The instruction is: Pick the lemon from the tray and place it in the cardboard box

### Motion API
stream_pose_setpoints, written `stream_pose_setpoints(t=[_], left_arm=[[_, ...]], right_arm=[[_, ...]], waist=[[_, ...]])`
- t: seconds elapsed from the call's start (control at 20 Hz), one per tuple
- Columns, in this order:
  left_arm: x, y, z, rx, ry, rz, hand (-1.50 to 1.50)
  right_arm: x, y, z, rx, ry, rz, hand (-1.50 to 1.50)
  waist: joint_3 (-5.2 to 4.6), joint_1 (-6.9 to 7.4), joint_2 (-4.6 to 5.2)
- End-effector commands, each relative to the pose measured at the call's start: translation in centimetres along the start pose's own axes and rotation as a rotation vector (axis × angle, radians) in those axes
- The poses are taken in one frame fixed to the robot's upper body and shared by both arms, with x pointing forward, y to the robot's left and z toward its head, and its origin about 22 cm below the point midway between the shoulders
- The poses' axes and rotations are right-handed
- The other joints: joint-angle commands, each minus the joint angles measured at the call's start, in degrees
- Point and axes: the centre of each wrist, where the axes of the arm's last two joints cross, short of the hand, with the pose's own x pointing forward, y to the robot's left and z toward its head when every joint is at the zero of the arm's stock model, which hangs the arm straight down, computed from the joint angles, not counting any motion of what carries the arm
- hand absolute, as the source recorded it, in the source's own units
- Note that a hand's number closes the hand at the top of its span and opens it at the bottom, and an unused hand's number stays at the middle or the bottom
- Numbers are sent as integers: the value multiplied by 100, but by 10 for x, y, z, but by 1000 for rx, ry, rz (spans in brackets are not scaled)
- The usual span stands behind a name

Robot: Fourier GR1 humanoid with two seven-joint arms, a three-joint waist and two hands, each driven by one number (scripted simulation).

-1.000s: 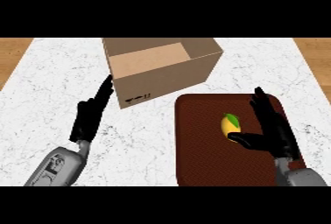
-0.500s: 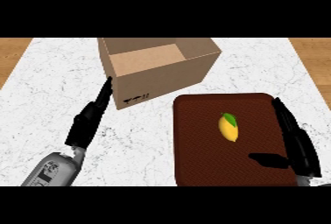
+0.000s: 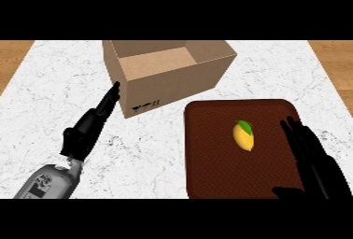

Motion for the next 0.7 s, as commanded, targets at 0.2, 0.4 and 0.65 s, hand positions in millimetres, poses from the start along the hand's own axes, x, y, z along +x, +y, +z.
stream_pose_setpoints(t=[0.2, 0.4, 0.65], left_arm=[[11, -2, -15, -44, -28, 13, 0], [-5, -5, -13, -49, -33, 18, 0], [-2, -5, -19, -39, -41, -12, 0]], right_arm=[[77, -45, 18, 202, 89, -3, -150], [104, -38, -3, 223, 147, -36, -150], [107, -24, -35, 218, 152, -72, -150]], waist=[[25, 131, 65], [31, 166, 72], [36, 162, 70]])
